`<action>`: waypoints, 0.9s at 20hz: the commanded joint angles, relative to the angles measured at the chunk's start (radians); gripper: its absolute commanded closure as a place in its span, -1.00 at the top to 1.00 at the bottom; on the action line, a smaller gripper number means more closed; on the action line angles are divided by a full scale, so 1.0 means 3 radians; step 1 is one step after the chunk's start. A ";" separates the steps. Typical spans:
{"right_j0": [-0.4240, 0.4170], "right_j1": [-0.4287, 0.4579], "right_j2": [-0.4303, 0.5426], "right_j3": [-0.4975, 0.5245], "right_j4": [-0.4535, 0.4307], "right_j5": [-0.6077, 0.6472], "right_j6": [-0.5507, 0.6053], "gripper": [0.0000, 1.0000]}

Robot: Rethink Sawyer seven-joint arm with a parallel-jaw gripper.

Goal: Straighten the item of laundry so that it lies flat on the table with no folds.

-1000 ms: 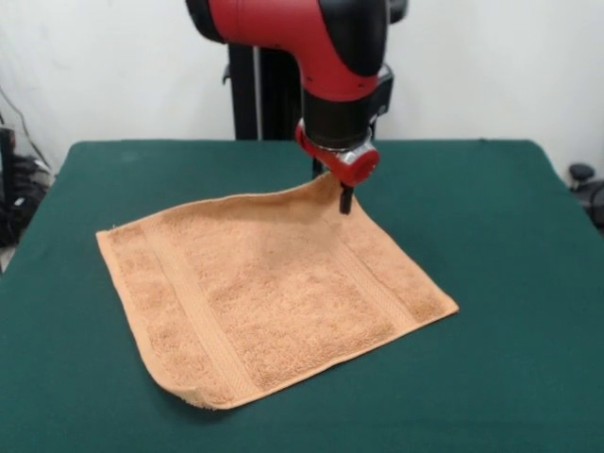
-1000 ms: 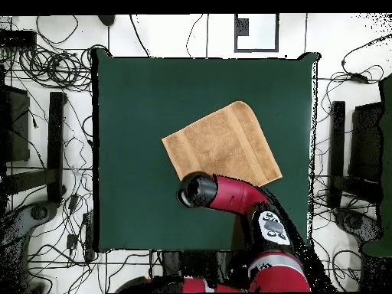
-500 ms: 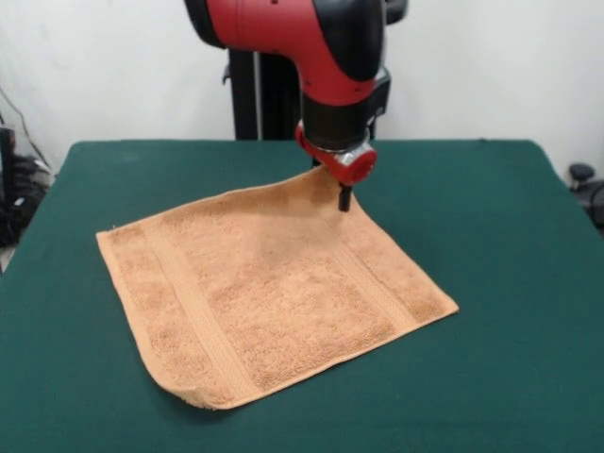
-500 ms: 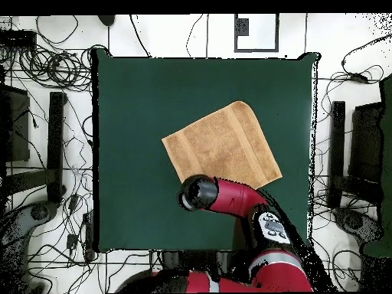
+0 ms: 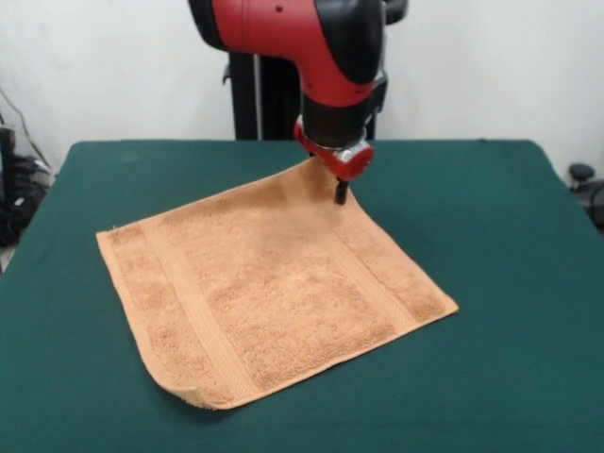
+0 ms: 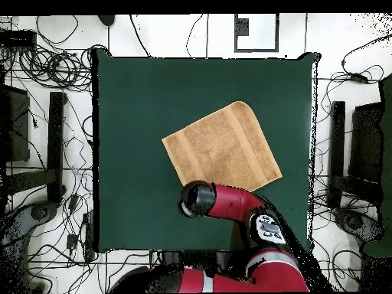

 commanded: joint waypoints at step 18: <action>-0.0218 0.0379 0.0179 0.0025 -0.0363 -0.0166 0.0064 1.00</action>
